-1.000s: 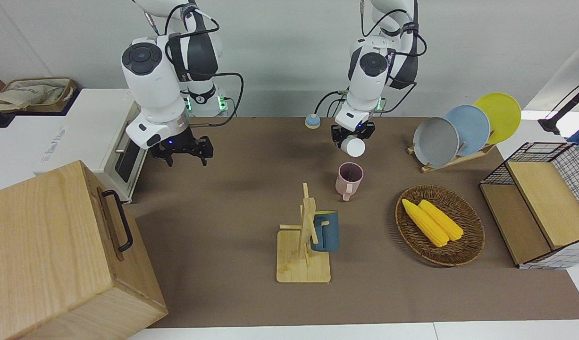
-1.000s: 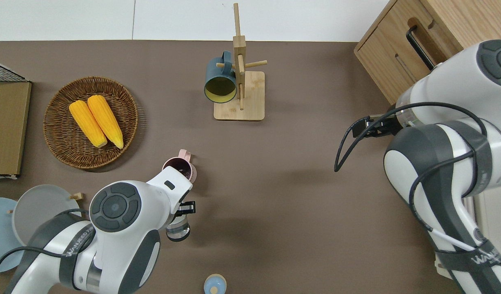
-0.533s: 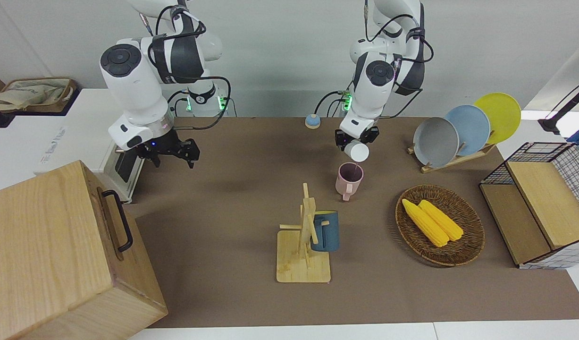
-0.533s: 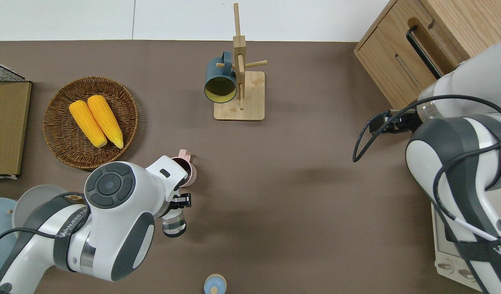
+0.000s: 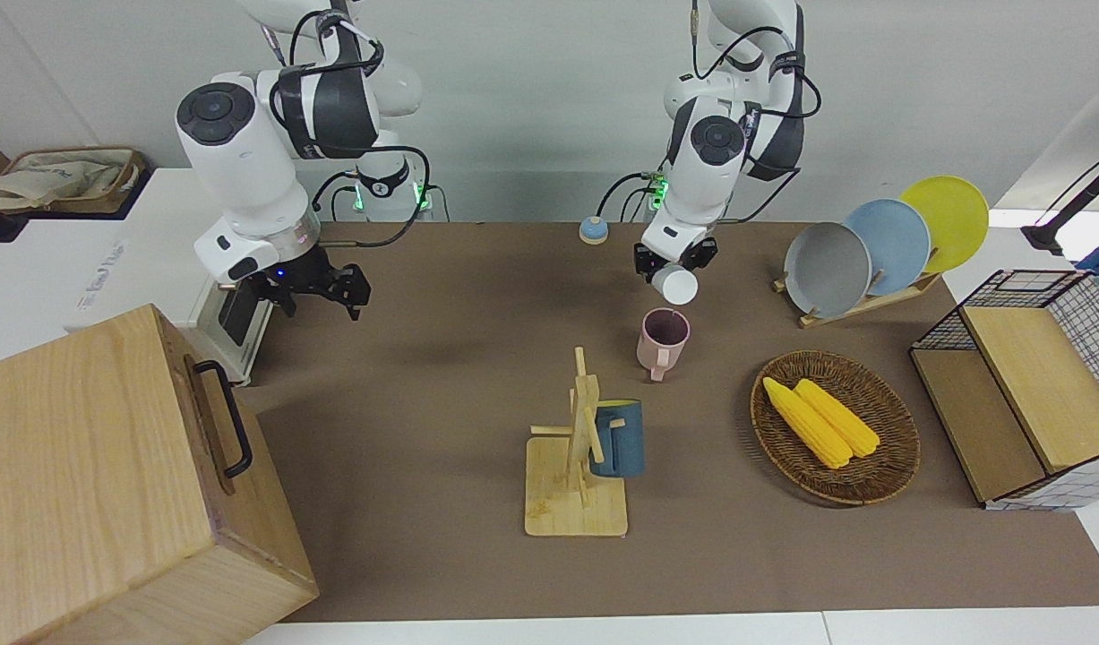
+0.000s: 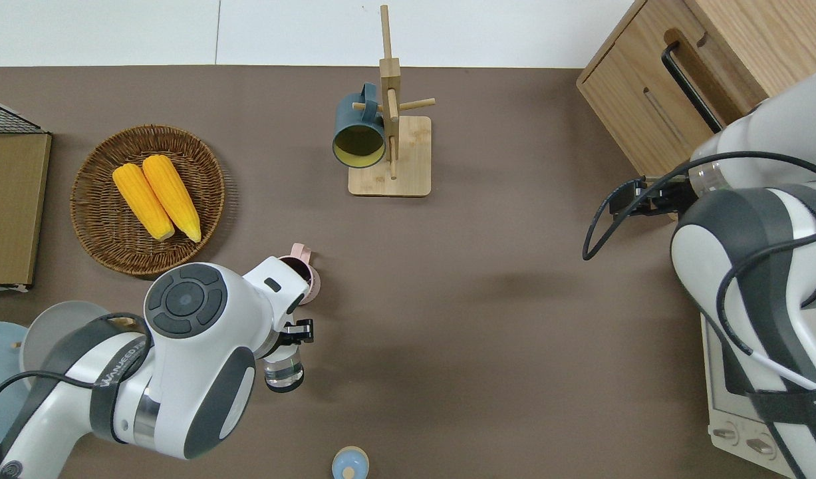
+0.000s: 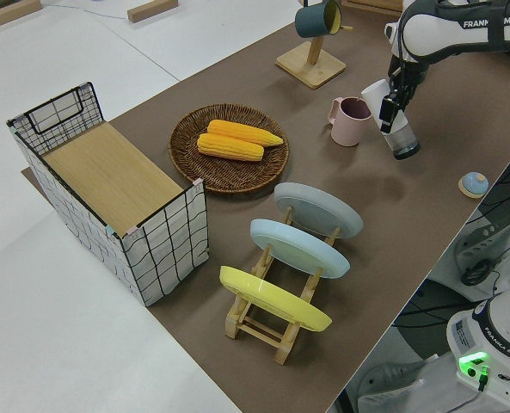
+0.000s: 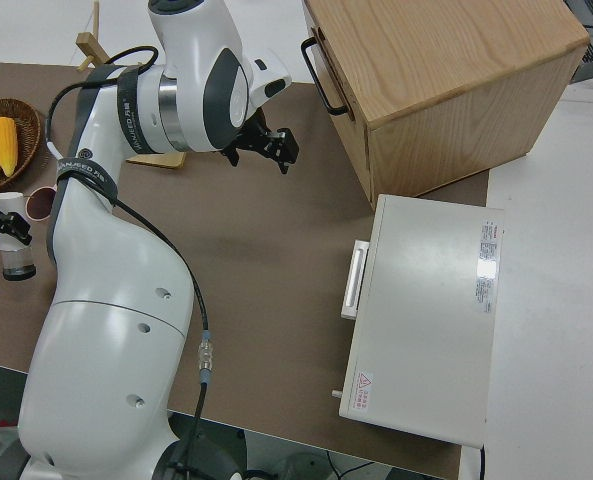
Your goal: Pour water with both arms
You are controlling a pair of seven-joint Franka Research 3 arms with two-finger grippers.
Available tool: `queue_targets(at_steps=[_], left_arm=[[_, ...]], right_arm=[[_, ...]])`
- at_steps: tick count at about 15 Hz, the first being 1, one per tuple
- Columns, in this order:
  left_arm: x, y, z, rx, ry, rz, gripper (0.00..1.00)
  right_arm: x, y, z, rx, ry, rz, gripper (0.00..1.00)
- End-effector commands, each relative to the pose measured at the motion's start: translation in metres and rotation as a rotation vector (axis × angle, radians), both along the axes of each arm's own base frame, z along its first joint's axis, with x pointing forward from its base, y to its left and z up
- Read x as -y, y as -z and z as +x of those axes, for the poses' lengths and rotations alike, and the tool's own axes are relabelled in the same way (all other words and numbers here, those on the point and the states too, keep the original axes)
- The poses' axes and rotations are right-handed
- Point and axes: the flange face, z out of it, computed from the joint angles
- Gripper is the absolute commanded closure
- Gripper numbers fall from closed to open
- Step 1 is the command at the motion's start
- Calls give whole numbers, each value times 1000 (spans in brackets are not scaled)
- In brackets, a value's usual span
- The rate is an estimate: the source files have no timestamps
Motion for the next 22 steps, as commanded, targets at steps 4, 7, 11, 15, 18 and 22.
queue_targets(at_steps=[4, 7, 11, 15, 18, 22], left_arm=[[1, -22, -3, 1, 16, 32, 944], [3, -27, -6, 14, 11, 37, 944], [3, -30, -10, 42, 10, 40, 944], [0, -28, -23, 149, -5, 36, 946], [-4, -30, -34, 226, -1, 34, 946], [-5, -31, -35, 228, -6, 26, 946]], right_arm=[[2, -36, 3, 72, -12, 11, 9], [2, -61, 5, 122, -11, 14, 9], [1, -79, 4, 158, -13, 16, 9], [1, -83, 2, 160, -11, 16, 9], [0, -83, 2, 160, -13, 17, 9], [0, -84, 1, 162, -13, 16, 9]])
